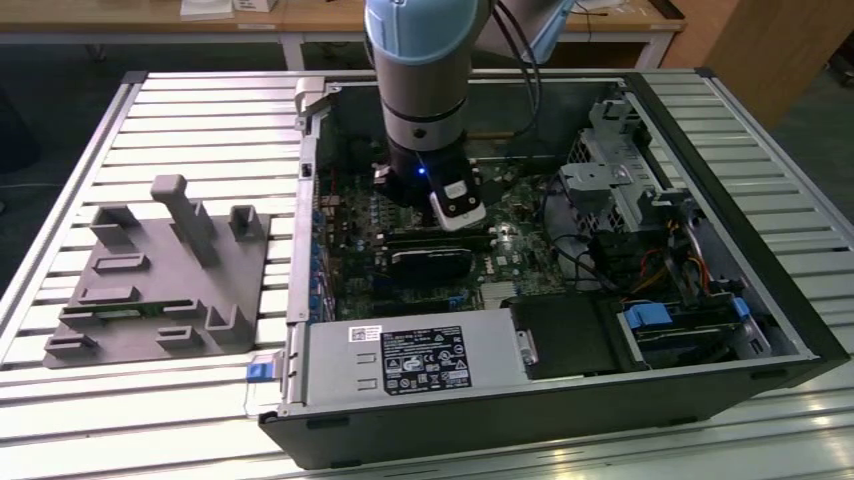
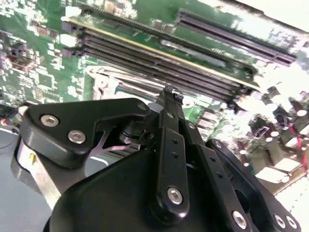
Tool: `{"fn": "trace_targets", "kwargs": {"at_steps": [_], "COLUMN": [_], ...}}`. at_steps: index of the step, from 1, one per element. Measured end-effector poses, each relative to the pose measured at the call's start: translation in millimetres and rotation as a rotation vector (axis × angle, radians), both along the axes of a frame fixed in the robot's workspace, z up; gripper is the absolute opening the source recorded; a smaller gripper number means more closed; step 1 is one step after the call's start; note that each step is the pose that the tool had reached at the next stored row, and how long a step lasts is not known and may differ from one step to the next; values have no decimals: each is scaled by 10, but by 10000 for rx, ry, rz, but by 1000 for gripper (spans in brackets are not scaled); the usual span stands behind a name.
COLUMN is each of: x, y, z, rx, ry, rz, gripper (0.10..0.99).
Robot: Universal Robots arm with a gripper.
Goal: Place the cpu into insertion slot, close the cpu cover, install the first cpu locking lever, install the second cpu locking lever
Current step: 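Install the second cpu locking lever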
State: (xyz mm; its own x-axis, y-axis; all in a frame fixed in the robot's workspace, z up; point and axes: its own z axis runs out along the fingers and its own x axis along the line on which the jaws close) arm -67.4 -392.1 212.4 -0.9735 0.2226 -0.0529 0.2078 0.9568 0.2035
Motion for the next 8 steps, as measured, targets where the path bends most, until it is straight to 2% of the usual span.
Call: {"fn": "trace_targets", "kwargs": {"at_steps": [8], "x": [210], "y": [43], "z": [0], "rx": [-102], "ry": [13], "rz": [-1], "gripper": [106]}}
